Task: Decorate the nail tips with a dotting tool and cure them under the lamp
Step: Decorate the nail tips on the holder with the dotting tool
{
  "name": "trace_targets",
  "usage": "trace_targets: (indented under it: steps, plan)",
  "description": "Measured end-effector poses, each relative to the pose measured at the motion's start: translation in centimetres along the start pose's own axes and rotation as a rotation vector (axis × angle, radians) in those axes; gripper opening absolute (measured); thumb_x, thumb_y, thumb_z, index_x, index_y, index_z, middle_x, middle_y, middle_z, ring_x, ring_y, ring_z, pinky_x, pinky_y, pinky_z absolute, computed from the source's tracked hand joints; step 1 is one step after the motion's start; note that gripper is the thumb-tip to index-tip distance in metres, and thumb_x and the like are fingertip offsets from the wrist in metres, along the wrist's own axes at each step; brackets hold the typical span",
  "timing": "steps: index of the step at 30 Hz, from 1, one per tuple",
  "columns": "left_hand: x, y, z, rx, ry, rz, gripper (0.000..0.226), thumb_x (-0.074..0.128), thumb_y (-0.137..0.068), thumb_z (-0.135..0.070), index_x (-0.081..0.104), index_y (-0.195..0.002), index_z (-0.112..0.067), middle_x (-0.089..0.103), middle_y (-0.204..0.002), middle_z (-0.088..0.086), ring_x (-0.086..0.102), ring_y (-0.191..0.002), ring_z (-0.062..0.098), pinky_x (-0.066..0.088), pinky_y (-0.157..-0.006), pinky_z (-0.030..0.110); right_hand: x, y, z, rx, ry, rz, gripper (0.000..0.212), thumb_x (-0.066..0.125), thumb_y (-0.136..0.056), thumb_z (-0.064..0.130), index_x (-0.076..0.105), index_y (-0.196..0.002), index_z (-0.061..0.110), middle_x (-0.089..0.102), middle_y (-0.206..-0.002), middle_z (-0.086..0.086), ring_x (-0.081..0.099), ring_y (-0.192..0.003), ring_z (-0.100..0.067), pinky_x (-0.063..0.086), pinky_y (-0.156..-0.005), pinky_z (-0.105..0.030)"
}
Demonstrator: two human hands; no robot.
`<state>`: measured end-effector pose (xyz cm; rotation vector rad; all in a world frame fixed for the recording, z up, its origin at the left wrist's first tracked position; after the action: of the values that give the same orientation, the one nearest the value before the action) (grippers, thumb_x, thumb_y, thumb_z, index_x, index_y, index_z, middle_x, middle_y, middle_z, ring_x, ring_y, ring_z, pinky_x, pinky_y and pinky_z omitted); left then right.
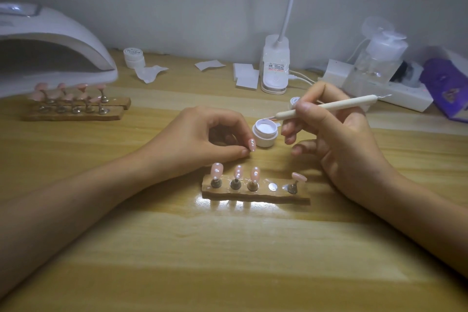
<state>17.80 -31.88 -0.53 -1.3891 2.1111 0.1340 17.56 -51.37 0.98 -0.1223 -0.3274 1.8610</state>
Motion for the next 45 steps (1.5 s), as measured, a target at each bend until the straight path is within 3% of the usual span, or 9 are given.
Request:
trace_targets:
  steps: [9, 27, 33, 45]
  plan:
    - [0.07, 0.01, -0.08, 0.002, 0.000, 0.007, 0.013, 0.077, -0.081, -0.007, 0.073, -0.082, -0.019, 0.072, -0.079, -0.016, 0.069, -0.076, 0.000, 0.048, -0.072, 0.008, 0.59, 0.02, -0.71, 0.084, 0.067, 0.059, 0.019, 0.062, -0.084, 0.014, 0.057, -0.067, 0.020, 0.066, -0.063, -0.008, 0.063, -0.059, -0.016, 0.051, -0.051, -0.023]
    - [0.08, 0.02, -0.03, 0.012, -0.013, 0.008, 0.013, 0.077, -0.082, -0.007, 0.073, -0.083, -0.019, 0.073, -0.081, -0.015, 0.070, -0.078, 0.001, 0.050, -0.074, 0.011, 0.61, 0.10, -0.83, 0.114, 0.122, 0.087, 0.025, 0.058, -0.093, 0.003, 0.056, -0.071, 0.014, 0.067, -0.064, -0.010, 0.062, -0.058, -0.016, 0.052, -0.053, -0.022]
    - [0.07, 0.00, -0.06, 0.010, -0.003, 0.011, 0.012, 0.077, -0.081, -0.006, 0.073, -0.083, -0.017, 0.073, -0.079, -0.015, 0.069, -0.076, -0.001, 0.048, -0.072, 0.009, 0.75, 0.04, -0.65, 0.110, 0.088, 0.078, 0.022, 0.061, -0.085, 0.012, 0.058, -0.065, 0.021, 0.066, -0.064, -0.009, 0.063, -0.059, -0.016, 0.052, -0.052, -0.023]
    - [0.02, 0.05, -0.05, 0.010, -0.012, 0.005, 0.016, 0.077, -0.081, -0.007, 0.073, -0.082, -0.023, 0.074, -0.082, -0.010, 0.071, -0.080, 0.005, 0.054, -0.079, 0.017, 0.72, 0.09, -0.17, 0.031, 0.036, 0.049, 0.023, 0.060, -0.085, 0.014, 0.058, -0.065, 0.024, 0.066, -0.068, -0.009, 0.063, -0.060, -0.016, 0.051, -0.053, -0.024]
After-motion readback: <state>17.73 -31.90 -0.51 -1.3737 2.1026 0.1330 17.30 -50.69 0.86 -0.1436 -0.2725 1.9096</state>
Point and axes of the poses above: each hand's wrist, its own y-axis away from the middle knuckle, its own x-axis out of the palm, z = x × y, the point moved 3 cm from there along -y, towards the middle knuckle
